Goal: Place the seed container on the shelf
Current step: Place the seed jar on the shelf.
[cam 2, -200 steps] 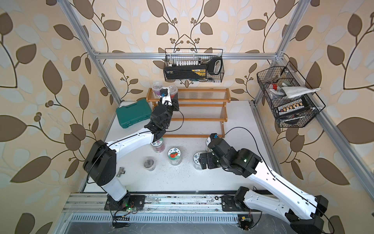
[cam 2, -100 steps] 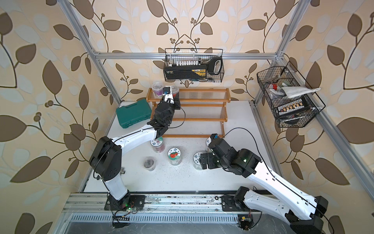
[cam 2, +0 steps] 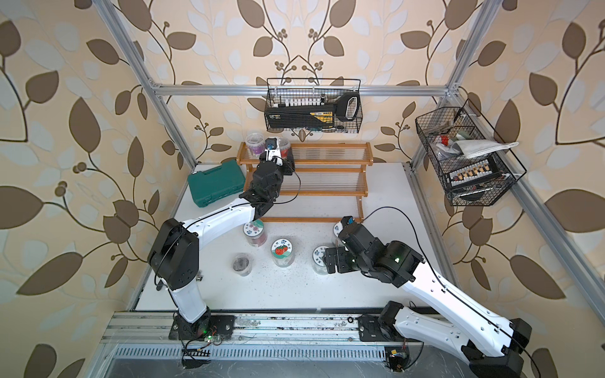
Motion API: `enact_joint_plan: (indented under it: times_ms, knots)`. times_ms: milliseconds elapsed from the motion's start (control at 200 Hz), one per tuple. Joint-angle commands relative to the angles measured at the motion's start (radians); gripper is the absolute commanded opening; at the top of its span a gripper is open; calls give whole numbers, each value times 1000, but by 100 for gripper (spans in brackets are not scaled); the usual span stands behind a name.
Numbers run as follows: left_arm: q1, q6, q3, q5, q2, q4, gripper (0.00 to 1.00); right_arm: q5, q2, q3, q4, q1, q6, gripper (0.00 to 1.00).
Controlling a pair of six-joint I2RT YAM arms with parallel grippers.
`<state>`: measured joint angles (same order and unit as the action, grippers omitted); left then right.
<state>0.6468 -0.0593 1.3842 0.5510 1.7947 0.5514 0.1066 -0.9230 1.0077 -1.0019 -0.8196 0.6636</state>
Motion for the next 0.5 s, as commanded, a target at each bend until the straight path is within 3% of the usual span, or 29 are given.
enact_joint_plan:
  times_ms: [0,345,495]
  knots:
    - [-10,-5,36,17,-12,-7,74,-7,12,-16,-1,7,-11,99]
    - [-10,26,-1,-36,-71,-53,89,-14,16,-24,2,14,-15,99]
    - [-10,36,-16,-42,-94,-64,89,-22,10,-26,6,15,-13,99]
